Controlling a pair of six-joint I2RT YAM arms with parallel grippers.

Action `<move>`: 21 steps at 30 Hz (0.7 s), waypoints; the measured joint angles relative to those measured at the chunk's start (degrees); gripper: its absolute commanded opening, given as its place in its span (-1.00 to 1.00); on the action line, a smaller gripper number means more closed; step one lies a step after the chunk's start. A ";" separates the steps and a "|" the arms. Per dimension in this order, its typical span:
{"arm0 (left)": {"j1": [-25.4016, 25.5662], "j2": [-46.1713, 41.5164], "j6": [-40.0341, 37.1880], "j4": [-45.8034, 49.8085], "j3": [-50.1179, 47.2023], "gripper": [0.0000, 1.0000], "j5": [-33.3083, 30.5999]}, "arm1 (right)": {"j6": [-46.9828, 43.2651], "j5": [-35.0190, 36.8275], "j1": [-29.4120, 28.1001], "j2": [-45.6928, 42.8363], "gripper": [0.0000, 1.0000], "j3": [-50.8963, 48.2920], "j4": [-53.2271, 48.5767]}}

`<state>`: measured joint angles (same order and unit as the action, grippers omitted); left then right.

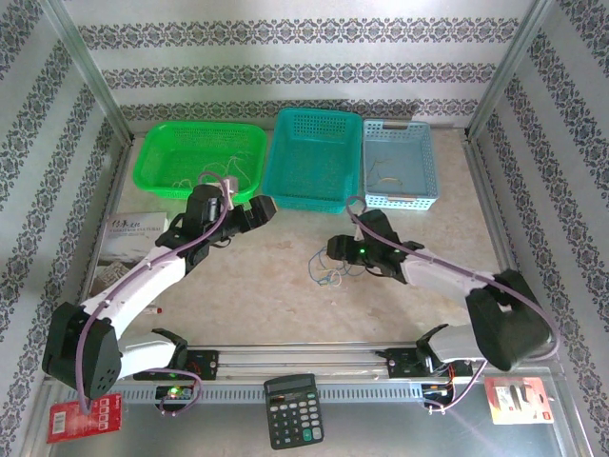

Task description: Untangle the cables

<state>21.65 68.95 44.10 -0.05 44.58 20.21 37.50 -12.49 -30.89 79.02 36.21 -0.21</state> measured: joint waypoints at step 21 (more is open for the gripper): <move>0.52 -2.14 4.92 -4.55 -4.72 1.00 -1.60 | -1.31 0.72 -5.25 -14.01 -0.02 -2.08 -2.99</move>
<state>22.17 66.81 49.01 -4.60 39.86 18.61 36.18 -11.77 -36.14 65.01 34.13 -3.20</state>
